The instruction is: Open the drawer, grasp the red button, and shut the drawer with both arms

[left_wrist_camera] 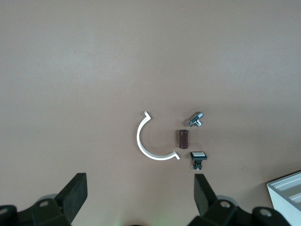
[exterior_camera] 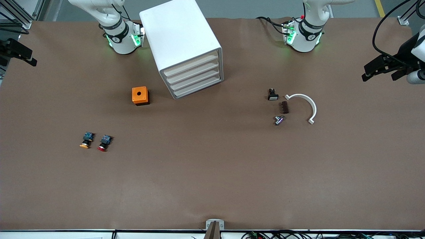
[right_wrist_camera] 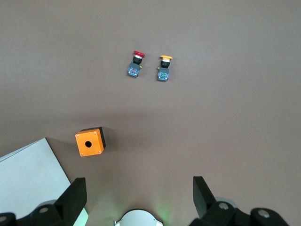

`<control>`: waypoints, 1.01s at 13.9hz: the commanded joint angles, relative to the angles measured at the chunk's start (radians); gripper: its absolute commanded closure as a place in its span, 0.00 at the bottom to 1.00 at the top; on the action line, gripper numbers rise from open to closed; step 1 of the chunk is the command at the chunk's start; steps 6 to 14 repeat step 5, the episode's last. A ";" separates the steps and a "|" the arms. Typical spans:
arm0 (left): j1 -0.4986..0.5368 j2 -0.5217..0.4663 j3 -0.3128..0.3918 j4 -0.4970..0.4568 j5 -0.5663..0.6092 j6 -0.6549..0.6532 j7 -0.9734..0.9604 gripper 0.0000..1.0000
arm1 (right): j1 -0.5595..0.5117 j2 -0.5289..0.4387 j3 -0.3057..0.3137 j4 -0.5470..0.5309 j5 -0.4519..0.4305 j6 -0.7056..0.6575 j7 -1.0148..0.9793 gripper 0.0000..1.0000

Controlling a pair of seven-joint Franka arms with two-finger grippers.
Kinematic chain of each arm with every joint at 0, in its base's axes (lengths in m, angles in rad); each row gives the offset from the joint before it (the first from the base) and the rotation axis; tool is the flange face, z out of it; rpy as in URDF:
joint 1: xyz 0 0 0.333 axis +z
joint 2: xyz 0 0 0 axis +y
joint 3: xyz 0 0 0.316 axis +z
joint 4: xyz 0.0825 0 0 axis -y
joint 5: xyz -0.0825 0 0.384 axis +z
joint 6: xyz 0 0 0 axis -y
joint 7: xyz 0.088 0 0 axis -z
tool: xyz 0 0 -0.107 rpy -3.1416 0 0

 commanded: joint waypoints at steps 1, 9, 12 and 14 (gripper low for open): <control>0.008 0.011 -0.009 0.028 0.008 -0.022 0.003 0.00 | -0.003 -0.030 0.004 -0.022 -0.005 0.014 -0.010 0.00; 0.008 0.011 -0.009 0.027 0.008 -0.022 -0.001 0.00 | -0.003 -0.028 0.004 -0.022 0.012 0.026 -0.008 0.00; 0.008 0.011 -0.009 0.027 0.008 -0.022 -0.001 0.00 | -0.003 -0.028 0.004 -0.022 0.012 0.026 -0.008 0.00; 0.008 0.011 -0.009 0.027 0.008 -0.022 -0.001 0.00 | -0.003 -0.028 0.004 -0.022 0.012 0.026 -0.008 0.00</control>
